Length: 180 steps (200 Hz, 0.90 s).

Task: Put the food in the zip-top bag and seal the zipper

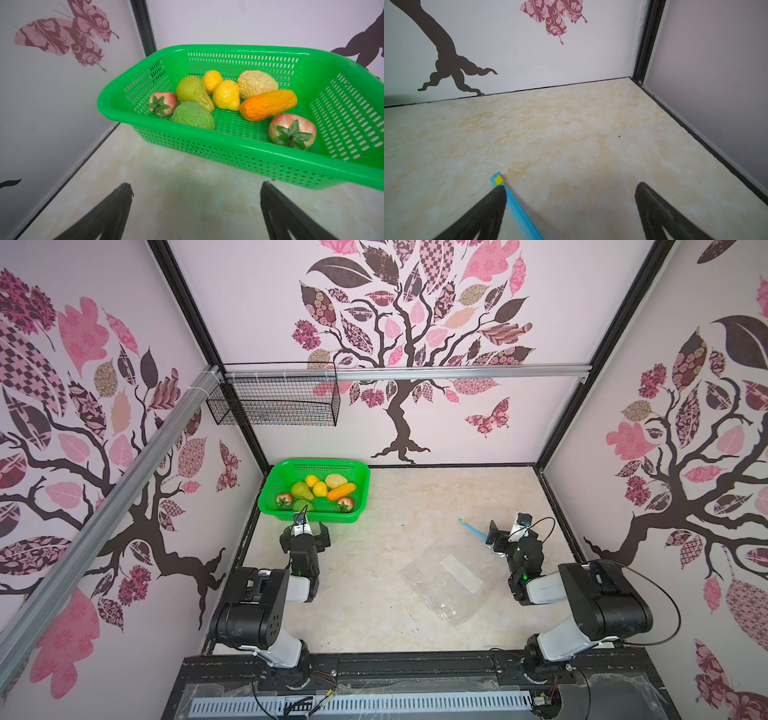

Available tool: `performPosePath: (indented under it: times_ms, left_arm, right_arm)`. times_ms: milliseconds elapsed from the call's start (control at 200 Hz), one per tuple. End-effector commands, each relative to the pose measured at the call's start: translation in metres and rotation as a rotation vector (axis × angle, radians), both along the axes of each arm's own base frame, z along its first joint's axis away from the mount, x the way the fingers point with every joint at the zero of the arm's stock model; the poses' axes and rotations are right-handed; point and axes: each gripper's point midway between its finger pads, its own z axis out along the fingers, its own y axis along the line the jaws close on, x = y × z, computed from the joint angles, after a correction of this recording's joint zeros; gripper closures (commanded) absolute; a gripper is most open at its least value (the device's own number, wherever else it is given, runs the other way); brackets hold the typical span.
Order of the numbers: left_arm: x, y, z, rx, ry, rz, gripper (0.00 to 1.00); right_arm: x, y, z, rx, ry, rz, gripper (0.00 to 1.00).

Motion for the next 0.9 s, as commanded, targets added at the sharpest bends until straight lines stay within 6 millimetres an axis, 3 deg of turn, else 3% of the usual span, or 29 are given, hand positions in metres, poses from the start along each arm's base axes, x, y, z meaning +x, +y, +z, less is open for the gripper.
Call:
performPosePath:
  times_ms: [0, 285, 895]
  left_arm:
    - [-0.0036, 0.0034, -0.0027, 0.009, 0.000, 0.013, 0.01]
    - [0.0053, 0.0077, -0.0082, -0.064, 0.042, -0.047, 0.01]
    - [0.0051, 0.0087, -0.0095, -0.071, 0.047, -0.054, 0.01]
  right_arm:
    - [0.0011, -0.0001, -0.0035, -0.002, 0.010, 0.002, 0.00]
    - [0.0005, -0.0008, -0.0038, -0.001, 0.010, 0.000, 0.01]
    - [0.0017, -0.0007, -0.0036, 0.001, 0.011, 0.001, 0.00]
